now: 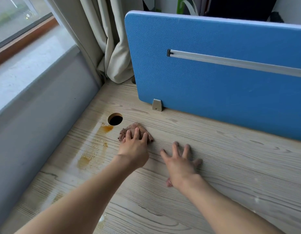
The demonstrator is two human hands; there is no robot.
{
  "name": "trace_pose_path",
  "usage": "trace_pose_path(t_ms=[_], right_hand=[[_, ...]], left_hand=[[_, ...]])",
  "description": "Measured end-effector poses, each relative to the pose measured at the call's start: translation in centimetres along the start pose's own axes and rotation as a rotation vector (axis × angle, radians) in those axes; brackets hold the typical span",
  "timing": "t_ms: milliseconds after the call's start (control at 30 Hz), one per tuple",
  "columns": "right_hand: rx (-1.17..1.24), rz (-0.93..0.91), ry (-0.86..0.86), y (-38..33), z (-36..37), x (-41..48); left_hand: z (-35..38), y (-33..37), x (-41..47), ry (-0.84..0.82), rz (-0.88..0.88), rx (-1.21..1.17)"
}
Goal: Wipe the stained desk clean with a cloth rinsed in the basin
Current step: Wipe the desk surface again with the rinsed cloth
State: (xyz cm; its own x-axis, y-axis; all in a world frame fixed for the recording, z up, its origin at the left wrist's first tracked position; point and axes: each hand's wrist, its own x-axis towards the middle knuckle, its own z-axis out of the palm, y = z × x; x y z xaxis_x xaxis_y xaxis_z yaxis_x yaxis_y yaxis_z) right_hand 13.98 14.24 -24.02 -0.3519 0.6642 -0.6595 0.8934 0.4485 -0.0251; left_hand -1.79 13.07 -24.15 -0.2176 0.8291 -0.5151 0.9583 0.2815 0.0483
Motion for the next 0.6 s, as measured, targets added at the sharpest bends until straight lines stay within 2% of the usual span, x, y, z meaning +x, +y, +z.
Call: trace_pose_path(t_ms=[200,300,467,600], right_hand=[[0.015,-0.002,-0.002,-0.2,0.0,0.1],[0.006,-0.003,0.001,0.0,0.1,0.1],[-0.018,0.003,0.012,0.1,0.1,-0.1],[-0.075,-0.073,0.039,-0.6,0.5,-1.1]], left_hand=[[2.1,0.5,-3.3,0.005,0.046,0.045],[1.0,-0.3,-2.0,0.001,0.015,-0.020],[1.7,1.3,-3.6,-0.006,-0.023,0.010],[2.3,0.5,-4.8,-0.024,0.001,-0.018]])
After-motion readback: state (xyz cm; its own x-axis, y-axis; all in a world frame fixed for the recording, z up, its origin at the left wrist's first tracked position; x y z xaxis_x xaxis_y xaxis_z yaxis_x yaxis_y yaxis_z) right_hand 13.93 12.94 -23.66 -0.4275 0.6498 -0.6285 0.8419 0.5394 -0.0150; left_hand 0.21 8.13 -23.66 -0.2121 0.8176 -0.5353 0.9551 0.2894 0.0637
